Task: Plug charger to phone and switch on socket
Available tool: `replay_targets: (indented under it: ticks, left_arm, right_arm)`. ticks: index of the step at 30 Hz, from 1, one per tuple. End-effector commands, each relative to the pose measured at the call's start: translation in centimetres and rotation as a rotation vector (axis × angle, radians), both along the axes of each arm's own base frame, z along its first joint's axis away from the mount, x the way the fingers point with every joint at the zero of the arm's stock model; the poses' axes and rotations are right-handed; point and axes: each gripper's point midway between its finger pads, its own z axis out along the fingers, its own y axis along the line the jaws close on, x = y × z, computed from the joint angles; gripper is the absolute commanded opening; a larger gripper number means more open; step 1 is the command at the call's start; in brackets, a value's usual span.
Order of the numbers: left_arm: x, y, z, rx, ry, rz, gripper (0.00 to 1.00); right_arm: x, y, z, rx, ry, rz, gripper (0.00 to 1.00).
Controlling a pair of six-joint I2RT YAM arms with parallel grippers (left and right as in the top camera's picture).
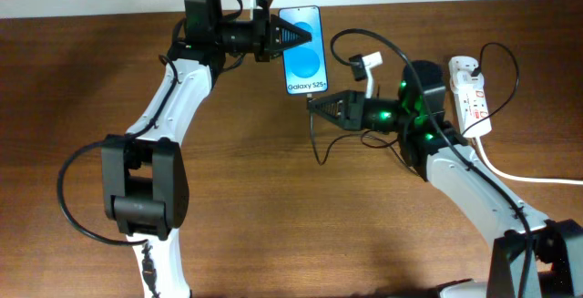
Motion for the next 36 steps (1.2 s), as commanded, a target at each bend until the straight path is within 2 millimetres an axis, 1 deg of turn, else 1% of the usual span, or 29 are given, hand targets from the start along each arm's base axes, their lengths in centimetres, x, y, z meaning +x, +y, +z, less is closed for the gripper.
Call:
replay_targets:
  ticks: [1, 4, 7, 9, 12, 13, 15, 16, 18, 19, 20, 21, 22, 23, 25, 27, 28, 30, 31, 32, 34, 35, 36]
  left_arm:
    - [-3.4, -0.8, 1.0, -0.051, -0.002, -0.183, 0.0]
    - [-3.5, -0.8, 1.0, -0.051, -0.003, -0.185, 0.0]
    - [-3.3, -0.6, 1.0, -0.052, -0.013, -0.179, 0.0]
    - [-2.3, 0.9, 1.3, -0.056, -0.051, -0.145, 0.0]
    - [-0.2, 3.9, 1.2, -0.047, -0.06, -0.052, 0.0]
    - [0.4, 5.0, 1.2, -0.045, -0.061, -0.023, 0.0]
    - [1.1, 6.5, 1.2, -0.044, -0.07, 0.009, 0.0]
    - [1.5, 7.7, 1.2, -0.043, -0.073, 0.032, 0.0]
    - [1.8, 8.5, 1.2, -0.043, -0.077, 0.049, 0.0]
    - [2.0, 8.8, 1.2, -0.042, -0.082, 0.056, 0.0]
    - [2.0, 8.8, 1.2, -0.043, -0.095, 0.055, 0.0]
    - [1.9, 8.8, 1.2, -0.043, -0.095, 0.054, 0.0]
    - [1.8, 8.8, 1.2, -0.045, -0.095, 0.047, 0.0]
    - [1.8, 8.8, 1.2, -0.045, -0.095, 0.047, 0.0]
    - [1.8, 8.8, 1.2, -0.046, -0.095, 0.044, 0.0]
    - [1.9, 9.1, 1.2, -0.046, -0.095, 0.05, 0.0]
    - [2.2, 9.7, 1.2, -0.043, -0.096, 0.068, 0.0]
    - [3.4, 11.8, 1.1, -0.031, -0.096, 0.143, 0.0]
    - [4.1, 13.4, 1.0, -0.025, -0.097, 0.19, 0.0]
    - [4.4, 14.8, 1.0, -0.023, -0.097, 0.215, 0.0]
    - [4.7, 16.1, 1.0, -0.022, -0.098, 0.242, 0.0]
    - [4.8, 16.5, 1.0, -0.022, -0.098, 0.248, 0.0]
    - [4.8, 16.5, 1.0, -0.022, -0.098, 0.249, 0.0]
  right_arm:
    - [4.4, -3.7, 2.7, -0.016, -0.111, -0.186, 0.04]
    - [4.4, -3.7, 2.7, -0.015, -0.11, -0.182, 0.04]
    - [3.2, -2.3, 2.5, -0.008, -0.092, -0.121, 0.04]
    - [1.8, -0.6, 1.1, -0.045, -0.057, -0.063, 0.04]
    - [0.2, 1.0, -1.6, -0.124, 0.014, -0.026, 0.04]
    - [-0.3, 1.4, -2.9, -0.168, 0.041, -0.029, 0.04]
    - [-0.9, 1.4, -5.5, -0.28, 0.097, -0.066, 0.04]
    - [-0.6, 0.4, -7.9, -0.399, 0.149, -0.16, 0.04]
    - [-0.2, -1.4, -10.9, -0.571, 0.192, -0.286, 0.04]
    - [-0.2, -1.6, -12.5, -0.652, 0.227, -0.304, 0.04]
    - [0.1, -1.6, -13.3, -0.697, 0.244, -0.3, 0.04]
    - [0.9, -1.4, -14.3, -0.751, 0.273, -0.289, 0.04]
    - [1.8, -0.6, -16.3, -0.824, 0.307, -0.258, 0.04]
    - [2.1, 0.1, -18.1, -0.867, 0.325, -0.244, 0.04]
    - [2.0, 0.9, -20.6, -0.924, 0.334, -0.239, 0.04]
    - [1.9, 0.7, -21.5, -0.963, 0.335, -0.249, 0.14]
    - [1.9, 0.5, -21.6, -0.966, 0.337, -0.253, 0.18]
    - [2.0, 0.3, -21.7, -0.966, 0.34, -0.257, 0.27]
    - [2.0, 0.3, -21.7, -0.967, 0.341, -0.255, 0.33]
    - [2.0, 0.3, -21.7, -0.967, 0.341, -0.256, 0.37]
    - [1.7, 0.1, -21.9, -0.977, 0.35, -0.254, 0.37]
    - [1.5, 0.0, -22.1, -0.983, 0.358, -0.252, 0.37]
    - [1.2, -0.6, -22.4, -1.0, 0.398, -0.286, 0.37]
